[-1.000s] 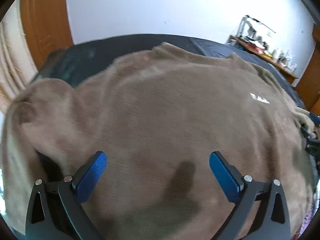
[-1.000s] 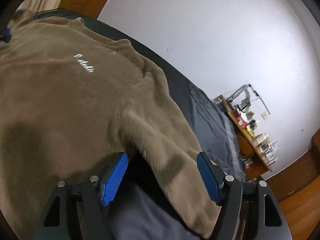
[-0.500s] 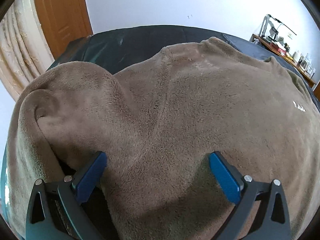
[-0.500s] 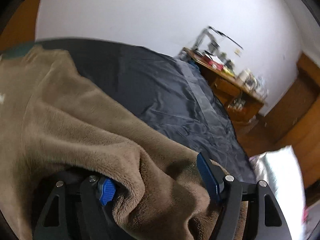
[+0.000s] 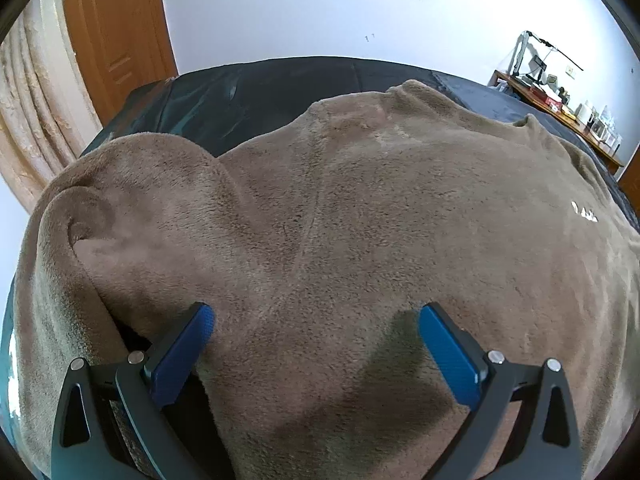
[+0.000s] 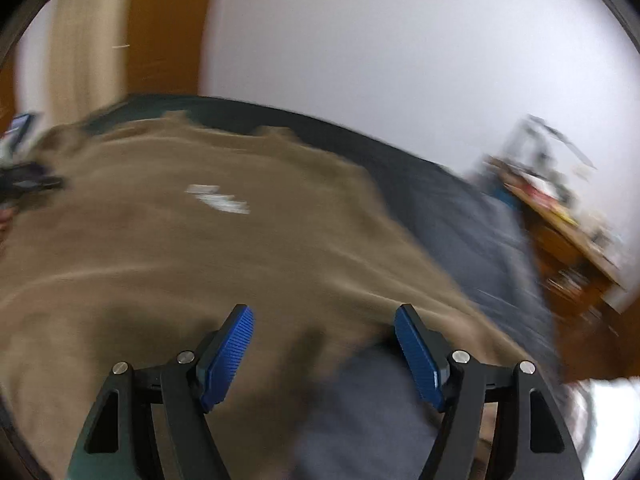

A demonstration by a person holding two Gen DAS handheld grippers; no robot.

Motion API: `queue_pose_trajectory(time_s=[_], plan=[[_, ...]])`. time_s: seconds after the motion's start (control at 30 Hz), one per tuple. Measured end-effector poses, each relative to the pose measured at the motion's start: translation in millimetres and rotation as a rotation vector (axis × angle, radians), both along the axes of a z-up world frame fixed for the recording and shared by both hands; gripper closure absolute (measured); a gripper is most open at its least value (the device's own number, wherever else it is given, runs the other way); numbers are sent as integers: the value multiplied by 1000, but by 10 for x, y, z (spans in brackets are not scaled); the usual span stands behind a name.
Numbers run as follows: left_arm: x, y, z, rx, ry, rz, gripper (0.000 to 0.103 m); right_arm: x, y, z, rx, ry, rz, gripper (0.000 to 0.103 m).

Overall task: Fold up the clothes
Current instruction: 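Sweep the open right gripper over the sweatshirt back to smooth it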

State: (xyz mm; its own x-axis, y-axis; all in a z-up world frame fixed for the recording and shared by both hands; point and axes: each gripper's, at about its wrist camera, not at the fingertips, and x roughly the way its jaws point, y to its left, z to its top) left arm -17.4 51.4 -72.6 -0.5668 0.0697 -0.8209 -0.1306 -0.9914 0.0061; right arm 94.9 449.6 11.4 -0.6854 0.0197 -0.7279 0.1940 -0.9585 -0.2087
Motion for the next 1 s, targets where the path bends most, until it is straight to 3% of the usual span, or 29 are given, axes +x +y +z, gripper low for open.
queue_pose_trajectory(time_s=[0.1,0.17,0.2,0.3,0.47,0.63,0.73,0.83,0.93,1.0], plan=[[6,-35,-35,-6,1,7,0,-169,-441,-207,12,-89,185,28],[2,-104,-56,14,-3,15,0,-257,-556,-447,45,-212,264,28],[-1,-140,-62,27,-4,18,0,-261,-532,-507,48,-243,279,28],[-33,-184,-77,32,1,29,0,-241,-167,-520,-75,-315,261,28],[-104,-163,-103,9,-1,33,0,-45,251,-522,-55,-314,202,27],[-13,-175,-65,24,-2,21,0,-66,186,-521,-17,-310,180,23],[211,-149,27,53,1,-28,0,-17,5,-439,74,-299,151,23],[435,-122,119,82,4,-78,0,238,-383,-361,46,-294,307,23],[616,21,109,48,15,-150,0,493,-771,-283,16,-288,464,23],[723,112,74,16,22,-191,0,581,-997,-354,20,-349,539,23]])
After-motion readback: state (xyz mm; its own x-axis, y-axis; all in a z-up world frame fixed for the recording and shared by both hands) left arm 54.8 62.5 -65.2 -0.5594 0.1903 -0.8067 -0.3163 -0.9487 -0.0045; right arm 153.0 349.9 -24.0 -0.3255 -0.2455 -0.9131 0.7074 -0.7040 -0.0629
